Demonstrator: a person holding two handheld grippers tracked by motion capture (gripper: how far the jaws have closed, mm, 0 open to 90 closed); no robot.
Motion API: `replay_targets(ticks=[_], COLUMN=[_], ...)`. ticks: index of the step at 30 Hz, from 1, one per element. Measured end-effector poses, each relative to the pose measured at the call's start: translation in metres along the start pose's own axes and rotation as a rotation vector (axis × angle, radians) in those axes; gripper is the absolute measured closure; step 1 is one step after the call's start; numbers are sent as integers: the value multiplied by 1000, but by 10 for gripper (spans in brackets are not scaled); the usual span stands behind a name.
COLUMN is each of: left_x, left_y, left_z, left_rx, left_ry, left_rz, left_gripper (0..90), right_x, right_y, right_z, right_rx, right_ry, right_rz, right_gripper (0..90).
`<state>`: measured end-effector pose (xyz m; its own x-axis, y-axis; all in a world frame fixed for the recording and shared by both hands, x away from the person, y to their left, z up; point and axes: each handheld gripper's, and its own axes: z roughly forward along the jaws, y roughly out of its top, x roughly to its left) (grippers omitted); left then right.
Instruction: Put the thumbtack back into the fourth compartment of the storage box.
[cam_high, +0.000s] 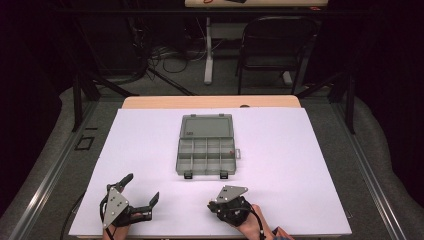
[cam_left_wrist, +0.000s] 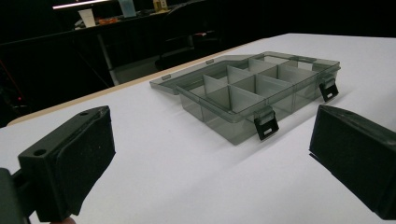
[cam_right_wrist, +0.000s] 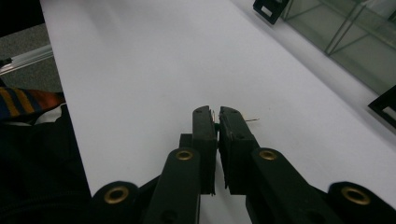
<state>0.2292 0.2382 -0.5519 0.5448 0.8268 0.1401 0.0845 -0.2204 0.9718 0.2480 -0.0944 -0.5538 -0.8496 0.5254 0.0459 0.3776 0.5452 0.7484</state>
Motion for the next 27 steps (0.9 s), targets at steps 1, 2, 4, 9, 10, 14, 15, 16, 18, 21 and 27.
replay_targets(ticks=[1,2,4,9,10,14,15,16,18,21,27], left_x=[0,0,0,1,1,0,0,0,0,1,0], left_y=[0,0,0,0,0,0,0,0,0,0,0], left_z=[0,1,1,0,0,0,1,1,1,-1,0], left_rx=[0,0,6,0,0,2,4,4,6,-1,-2], left_ry=[-1,0,1,4,4,1,2,2,2,7,2], left_rz=[3,2,2,-1,-1,3,1,1,2,-3,1], left_gripper=[1,1,1,1,1,1,1,1,1,1,1], right_x=[2,2,3,2,1,-3,-4,-5,-8,-11,-21], right_y=[2,3,4,7,7,7,7,7,7,8,8], right_z=[-4,-5,-8,-13,-14,-18,-19,-20,-22,-23,-29], right_rx=[-8,-18,-26,-43,-46,-59,-60,-66,-72,-78,-94], right_ry=[-8,-9,-15,-27,-33,-53,-57,-63,-76,-92,-132], right_rz=[-11,-20,-24,-28,-34,-27,-27,-25,-24,-25,-9], right_gripper=[855,855,854,854,854,854,854,854,854,854,854])
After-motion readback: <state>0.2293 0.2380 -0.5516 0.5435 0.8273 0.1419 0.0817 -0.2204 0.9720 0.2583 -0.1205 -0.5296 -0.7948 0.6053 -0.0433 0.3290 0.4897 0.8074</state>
